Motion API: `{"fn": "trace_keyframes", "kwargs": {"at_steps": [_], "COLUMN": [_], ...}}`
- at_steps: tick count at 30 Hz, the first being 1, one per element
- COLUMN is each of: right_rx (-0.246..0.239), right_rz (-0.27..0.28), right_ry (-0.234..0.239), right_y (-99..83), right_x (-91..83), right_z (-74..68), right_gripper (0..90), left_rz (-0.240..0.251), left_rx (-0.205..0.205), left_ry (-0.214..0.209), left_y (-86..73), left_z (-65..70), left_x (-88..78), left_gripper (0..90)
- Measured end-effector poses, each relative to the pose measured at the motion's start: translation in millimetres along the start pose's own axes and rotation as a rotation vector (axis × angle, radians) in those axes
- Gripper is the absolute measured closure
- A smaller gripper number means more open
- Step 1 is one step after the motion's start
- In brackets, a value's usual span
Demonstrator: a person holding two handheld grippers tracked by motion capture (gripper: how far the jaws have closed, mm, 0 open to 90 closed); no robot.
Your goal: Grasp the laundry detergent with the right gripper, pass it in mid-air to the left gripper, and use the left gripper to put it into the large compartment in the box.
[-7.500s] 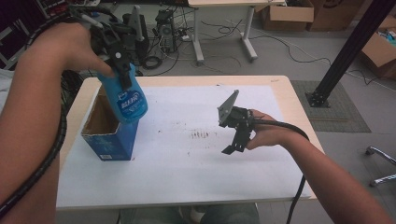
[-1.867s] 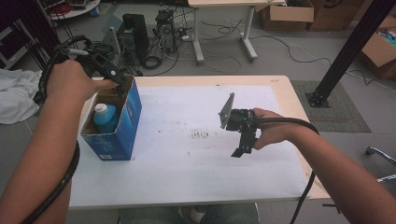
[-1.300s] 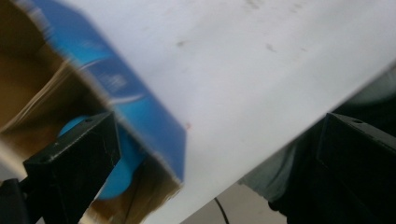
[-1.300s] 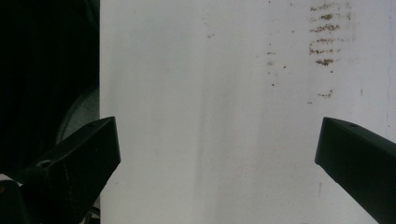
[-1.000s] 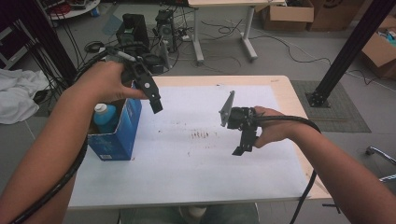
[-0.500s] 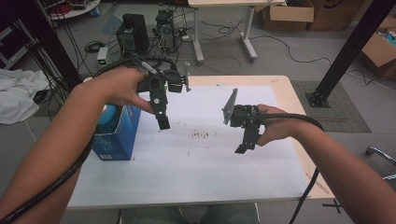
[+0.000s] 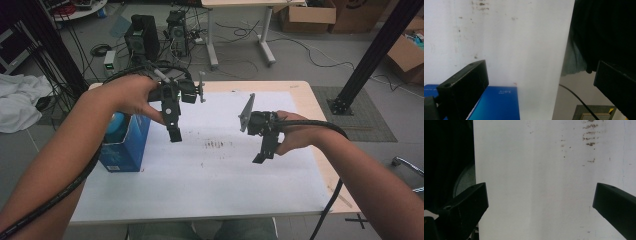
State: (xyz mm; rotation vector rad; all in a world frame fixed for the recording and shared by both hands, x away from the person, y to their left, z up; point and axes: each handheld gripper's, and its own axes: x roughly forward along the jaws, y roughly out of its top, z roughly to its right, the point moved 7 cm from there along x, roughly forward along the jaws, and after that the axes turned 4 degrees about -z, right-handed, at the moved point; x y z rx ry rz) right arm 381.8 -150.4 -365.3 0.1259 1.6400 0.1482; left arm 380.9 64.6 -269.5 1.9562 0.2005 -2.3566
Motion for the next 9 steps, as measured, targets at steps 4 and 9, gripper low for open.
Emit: {"fn": "trace_keyframes", "kwargs": {"at_steps": [4, 9], "right_rx": [0.003, 0.001], "right_rz": [-0.001, -0.002], "right_ry": [0.001, 0.004], "right_y": [0.4, 0.9], "right_x": [0.8, 1.2], "right_z": [0.9, 1.1], "right_gripper": [0.0, 0.0], "left_rz": [0.004, 0.011], "left_rx": [-0.001, -0.005], "left_ry": [-0.001, -0.007], "left_y": [-1.5, -2.5], "left_z": [-0.9, -1.5], "left_x": [-1.6, -1.5], "left_gripper": [0.1, 0.1]}}
